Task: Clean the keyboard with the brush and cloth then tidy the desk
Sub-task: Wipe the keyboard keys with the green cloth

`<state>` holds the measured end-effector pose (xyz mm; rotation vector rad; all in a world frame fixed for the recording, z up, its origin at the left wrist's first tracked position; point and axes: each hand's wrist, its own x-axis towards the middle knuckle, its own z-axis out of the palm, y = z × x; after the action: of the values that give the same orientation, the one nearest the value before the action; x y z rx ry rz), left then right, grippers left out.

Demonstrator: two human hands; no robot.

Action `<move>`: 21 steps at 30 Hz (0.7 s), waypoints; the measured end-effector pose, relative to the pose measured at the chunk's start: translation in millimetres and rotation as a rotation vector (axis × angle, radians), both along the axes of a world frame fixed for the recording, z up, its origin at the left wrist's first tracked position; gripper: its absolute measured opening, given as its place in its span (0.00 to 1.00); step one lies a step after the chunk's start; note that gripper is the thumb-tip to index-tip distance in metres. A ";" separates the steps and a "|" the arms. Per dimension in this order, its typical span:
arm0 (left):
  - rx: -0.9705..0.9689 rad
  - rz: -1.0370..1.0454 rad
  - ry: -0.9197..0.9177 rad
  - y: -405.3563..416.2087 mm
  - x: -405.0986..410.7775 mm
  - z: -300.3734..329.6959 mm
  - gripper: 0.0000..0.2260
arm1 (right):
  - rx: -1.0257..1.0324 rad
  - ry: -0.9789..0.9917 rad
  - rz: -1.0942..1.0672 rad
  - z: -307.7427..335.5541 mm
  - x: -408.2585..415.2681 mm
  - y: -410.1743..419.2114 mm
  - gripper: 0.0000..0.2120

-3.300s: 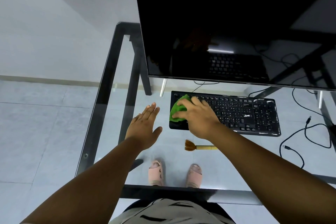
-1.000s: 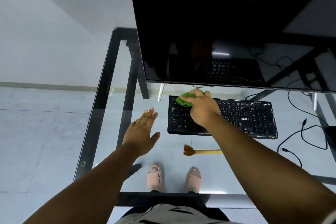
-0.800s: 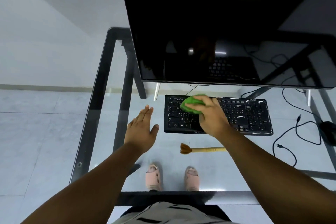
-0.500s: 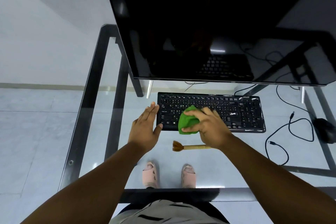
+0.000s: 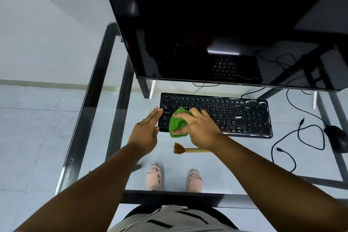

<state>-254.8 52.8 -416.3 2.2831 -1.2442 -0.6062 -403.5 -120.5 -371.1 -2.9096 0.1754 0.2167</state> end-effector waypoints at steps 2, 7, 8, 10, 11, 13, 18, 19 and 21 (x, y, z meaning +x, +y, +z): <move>-0.019 0.014 0.006 3.8 -1.1 0.6 0.26 | -0.014 0.012 0.012 -2.0 -7.4 -5.3 0.33; -0.045 0.069 0.010 10.4 -5.8 -1.3 0.25 | -0.016 0.021 -0.036 -0.2 -20.6 -14.1 0.32; -0.044 0.078 0.011 12.3 -6.4 -2.2 0.25 | -0.017 0.016 -0.036 0.5 -17.3 -10.4 0.32; -0.038 0.088 0.016 15.5 -6.7 -3.1 0.26 | -0.012 0.003 -0.028 0.5 -6.5 0.6 0.33; -0.036 0.087 0.017 17.6 -6.2 -2.9 0.25 | -0.010 -0.004 -0.020 -0.2 0.1 7.2 0.33; -0.034 0.073 0.010 21.9 -4.7 -1.7 0.26 | -0.009 -0.012 -0.011 -2.4 11.3 19.0 0.32; 0.007 0.064 -0.007 25.8 -2.5 1.9 0.26 | -0.027 -0.011 -0.034 -3.9 7.6 18.2 0.31; 0.014 0.069 -0.007 25.4 -2.8 1.8 0.26 | -0.033 -0.012 -0.050 -4.1 1.3 13.8 0.31; 0.026 0.082 -0.010 23.6 -4.4 1.8 0.26 | -0.042 -0.009 -0.097 -3.5 -13.9 2.5 0.29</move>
<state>-259.2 76.4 -414.5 2.3486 -1.1479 -0.5849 -417.4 -118.0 -374.6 -2.9339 0.3225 0.1855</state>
